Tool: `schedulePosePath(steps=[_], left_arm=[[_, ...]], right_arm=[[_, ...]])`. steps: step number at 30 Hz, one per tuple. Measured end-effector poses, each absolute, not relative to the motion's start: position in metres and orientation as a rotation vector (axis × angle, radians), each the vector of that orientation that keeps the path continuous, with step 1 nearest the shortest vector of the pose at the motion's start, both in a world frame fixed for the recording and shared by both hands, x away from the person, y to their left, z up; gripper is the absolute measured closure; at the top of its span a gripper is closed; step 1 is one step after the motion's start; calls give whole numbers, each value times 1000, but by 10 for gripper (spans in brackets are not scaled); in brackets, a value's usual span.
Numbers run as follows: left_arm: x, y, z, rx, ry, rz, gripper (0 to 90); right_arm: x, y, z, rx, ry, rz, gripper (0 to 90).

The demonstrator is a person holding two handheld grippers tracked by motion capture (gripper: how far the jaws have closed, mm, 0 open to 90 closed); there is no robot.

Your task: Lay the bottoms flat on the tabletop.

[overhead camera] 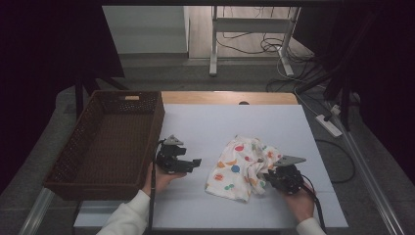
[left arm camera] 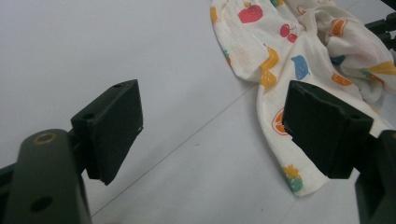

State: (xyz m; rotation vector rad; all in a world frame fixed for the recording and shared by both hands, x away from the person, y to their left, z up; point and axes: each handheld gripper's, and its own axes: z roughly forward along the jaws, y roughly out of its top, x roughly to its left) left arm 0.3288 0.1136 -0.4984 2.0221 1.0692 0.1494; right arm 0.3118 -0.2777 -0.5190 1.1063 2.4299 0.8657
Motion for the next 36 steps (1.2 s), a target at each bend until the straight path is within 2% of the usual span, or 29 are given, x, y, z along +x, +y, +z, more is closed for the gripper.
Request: schedulePosePath(steps=[4, 21, 36], left_arm=[[329, 114, -498, 2023, 1068, 150, 194], [329, 114, -498, 2024, 1068, 152, 193], [329, 113, -498, 2028, 1066, 151, 193]], right_arm=[[310, -283, -514, 1119, 2427, 892, 862], [297, -323, -482, 1148, 2361, 930, 862], [308, -347, -498, 1294, 2360, 815, 861]])
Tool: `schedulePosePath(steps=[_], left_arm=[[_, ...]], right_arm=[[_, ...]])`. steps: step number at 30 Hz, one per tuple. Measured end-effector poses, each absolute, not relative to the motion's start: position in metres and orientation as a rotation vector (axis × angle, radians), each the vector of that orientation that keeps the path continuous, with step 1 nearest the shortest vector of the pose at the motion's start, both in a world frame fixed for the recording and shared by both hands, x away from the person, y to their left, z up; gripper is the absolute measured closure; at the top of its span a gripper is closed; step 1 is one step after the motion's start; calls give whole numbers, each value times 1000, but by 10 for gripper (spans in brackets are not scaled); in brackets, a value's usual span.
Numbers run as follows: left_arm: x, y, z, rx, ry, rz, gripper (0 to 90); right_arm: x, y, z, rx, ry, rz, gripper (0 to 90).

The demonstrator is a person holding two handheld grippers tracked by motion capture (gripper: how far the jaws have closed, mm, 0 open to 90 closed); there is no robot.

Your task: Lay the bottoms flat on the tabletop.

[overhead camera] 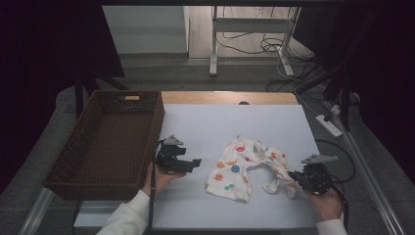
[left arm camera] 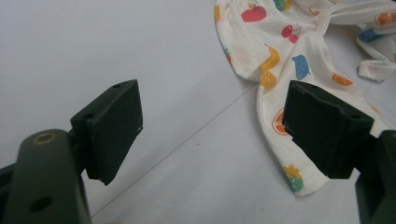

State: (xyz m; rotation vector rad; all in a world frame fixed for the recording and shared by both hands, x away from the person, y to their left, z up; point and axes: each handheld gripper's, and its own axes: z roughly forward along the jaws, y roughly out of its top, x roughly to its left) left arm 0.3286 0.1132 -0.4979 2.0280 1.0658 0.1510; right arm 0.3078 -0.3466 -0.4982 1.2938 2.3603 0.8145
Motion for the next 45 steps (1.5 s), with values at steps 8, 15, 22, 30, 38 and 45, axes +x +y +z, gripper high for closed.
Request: schedulePosePath(steps=[8, 15, 22, 30, 38, 45], left_arm=[[329, 114, -498, 2026, 1066, 151, 192], [329, 113, -498, 2027, 1068, 150, 192], [329, 114, -498, 2026, 1070, 149, 192], [329, 113, -498, 2028, 1068, 149, 192], [329, 113, -499, 2029, 1069, 148, 191], [329, 114, -499, 2029, 1070, 149, 191]], right_arm=[[302, -351, -489, 1339, 2270, 862, 645], [291, -350, -472, 1337, 2241, 1023, 602], [291, -337, -481, 1325, 2317, 1017, 592], [287, -320, -486, 1253, 2391, 990, 614], [290, -312, -501, 1260, 2486, 917, 617], [289, -305, -502, 1197, 2520, 841, 770]])
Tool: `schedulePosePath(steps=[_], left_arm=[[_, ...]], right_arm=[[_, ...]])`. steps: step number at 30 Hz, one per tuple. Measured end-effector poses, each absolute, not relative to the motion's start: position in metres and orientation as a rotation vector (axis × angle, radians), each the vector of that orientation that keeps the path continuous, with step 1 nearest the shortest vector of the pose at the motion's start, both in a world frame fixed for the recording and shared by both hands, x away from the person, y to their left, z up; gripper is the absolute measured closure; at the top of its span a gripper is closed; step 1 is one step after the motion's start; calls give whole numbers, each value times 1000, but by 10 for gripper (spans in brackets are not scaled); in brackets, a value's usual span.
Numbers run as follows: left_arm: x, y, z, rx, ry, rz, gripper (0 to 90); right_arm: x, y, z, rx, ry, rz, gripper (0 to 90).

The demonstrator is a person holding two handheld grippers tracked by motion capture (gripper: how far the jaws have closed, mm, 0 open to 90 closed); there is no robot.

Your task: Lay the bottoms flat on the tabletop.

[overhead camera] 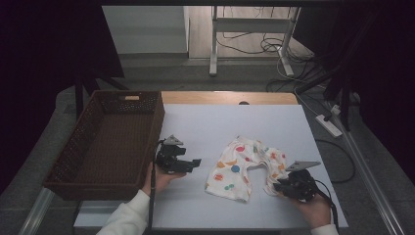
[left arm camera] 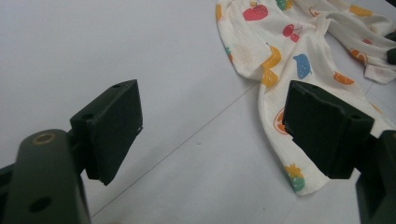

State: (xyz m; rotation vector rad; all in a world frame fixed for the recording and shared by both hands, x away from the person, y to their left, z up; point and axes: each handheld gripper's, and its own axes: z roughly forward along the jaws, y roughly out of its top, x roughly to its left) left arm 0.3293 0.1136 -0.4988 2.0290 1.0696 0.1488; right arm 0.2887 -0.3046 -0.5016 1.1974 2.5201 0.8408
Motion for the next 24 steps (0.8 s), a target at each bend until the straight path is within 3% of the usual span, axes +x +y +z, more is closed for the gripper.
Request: schedulePosePath(steps=[10, 24], left_arm=[[329, 114, -498, 2028, 1070, 151, 191], [330, 114, -499, 2027, 1071, 150, 191]], right_arm=[[283, -288, -483, 1120, 2504, 898, 808], [288, -244, -501, 1024, 2651, 892, 778]])
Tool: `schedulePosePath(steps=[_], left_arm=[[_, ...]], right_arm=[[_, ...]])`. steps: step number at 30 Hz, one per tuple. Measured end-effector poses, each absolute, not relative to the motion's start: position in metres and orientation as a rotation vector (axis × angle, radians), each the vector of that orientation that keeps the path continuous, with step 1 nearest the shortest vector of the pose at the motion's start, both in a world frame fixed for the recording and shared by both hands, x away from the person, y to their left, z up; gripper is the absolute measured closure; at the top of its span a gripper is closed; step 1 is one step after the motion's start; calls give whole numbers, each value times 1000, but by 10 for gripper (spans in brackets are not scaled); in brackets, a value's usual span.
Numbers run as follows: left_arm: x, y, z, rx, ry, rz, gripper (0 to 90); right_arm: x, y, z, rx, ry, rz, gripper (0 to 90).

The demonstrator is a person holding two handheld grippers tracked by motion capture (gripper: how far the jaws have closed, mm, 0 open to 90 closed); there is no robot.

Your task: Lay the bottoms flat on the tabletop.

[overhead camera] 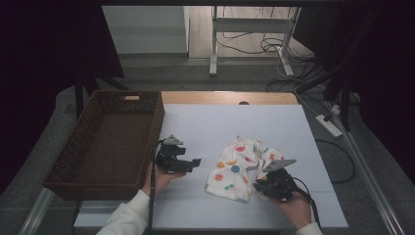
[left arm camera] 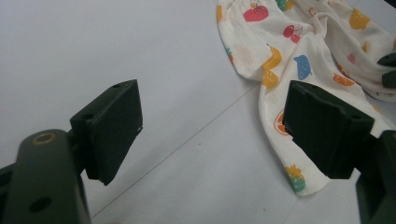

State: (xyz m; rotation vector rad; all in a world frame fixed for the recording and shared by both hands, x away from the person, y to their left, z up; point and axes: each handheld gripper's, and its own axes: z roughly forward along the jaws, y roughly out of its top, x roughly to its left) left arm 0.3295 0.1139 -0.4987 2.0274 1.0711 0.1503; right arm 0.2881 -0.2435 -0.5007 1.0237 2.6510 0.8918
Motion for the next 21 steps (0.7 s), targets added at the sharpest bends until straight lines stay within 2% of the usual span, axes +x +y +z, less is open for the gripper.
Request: schedulePosePath(steps=[4, 10, 14, 21], left_arm=[[329, 113, -499, 2031, 1068, 150, 191], [329, 113, -499, 2032, 1068, 151, 190], [329, 112, -499, 2038, 1062, 151, 191], [329, 112, -499, 2035, 1064, 152, 190]], right_arm=[[288, -234, -509, 1033, 2682, 904, 749], [288, -230, -506, 1028, 2663, 965, 629], [290, -249, -493, 1097, 2553, 1069, 551], [292, -297, -481, 1244, 2377, 1160, 532]])
